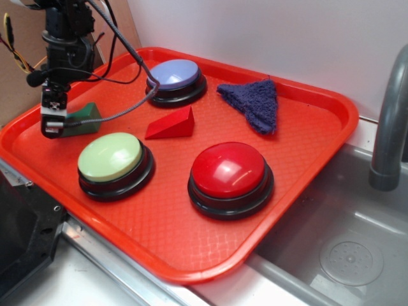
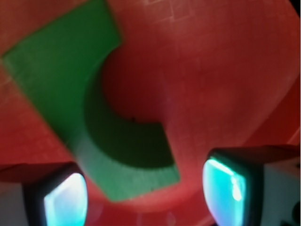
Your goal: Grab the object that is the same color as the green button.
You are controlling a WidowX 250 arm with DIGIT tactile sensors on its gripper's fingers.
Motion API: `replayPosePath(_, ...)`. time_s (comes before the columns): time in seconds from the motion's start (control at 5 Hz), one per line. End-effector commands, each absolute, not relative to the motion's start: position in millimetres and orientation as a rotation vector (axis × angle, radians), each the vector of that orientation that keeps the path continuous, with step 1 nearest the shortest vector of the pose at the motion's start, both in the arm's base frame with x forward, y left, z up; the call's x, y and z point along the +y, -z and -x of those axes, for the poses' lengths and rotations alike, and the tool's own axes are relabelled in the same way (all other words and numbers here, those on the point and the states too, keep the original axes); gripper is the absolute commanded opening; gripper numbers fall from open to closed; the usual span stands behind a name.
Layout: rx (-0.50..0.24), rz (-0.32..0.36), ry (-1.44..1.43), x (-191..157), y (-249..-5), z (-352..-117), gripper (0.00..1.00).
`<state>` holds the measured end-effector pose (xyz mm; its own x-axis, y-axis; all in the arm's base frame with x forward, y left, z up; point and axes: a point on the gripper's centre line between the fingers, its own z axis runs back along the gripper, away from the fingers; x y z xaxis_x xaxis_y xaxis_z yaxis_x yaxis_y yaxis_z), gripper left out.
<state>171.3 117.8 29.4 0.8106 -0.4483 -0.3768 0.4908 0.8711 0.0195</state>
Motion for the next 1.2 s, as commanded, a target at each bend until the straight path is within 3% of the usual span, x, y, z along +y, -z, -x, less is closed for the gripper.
replayPosePath(0.0,0.307,-0.187,0.532,117,-20,-184,0.00)
replayPosePath(0.2,0.312,-0.194,0.520,117,-20,-183,0.00)
replayPosePath(0.4,0.288,-0.175,0.452,118,-35,-181,0.00)
replayPosePath(0.6,0.196,-0.090,0.349,110,-85,-170,0.00)
replayPosePath(0.8,0.026,-0.012,0.238,106,-134,-157,0.00)
replayPosePath(1.0,-0.059,0.066,0.250,96,-184,-149,0.00)
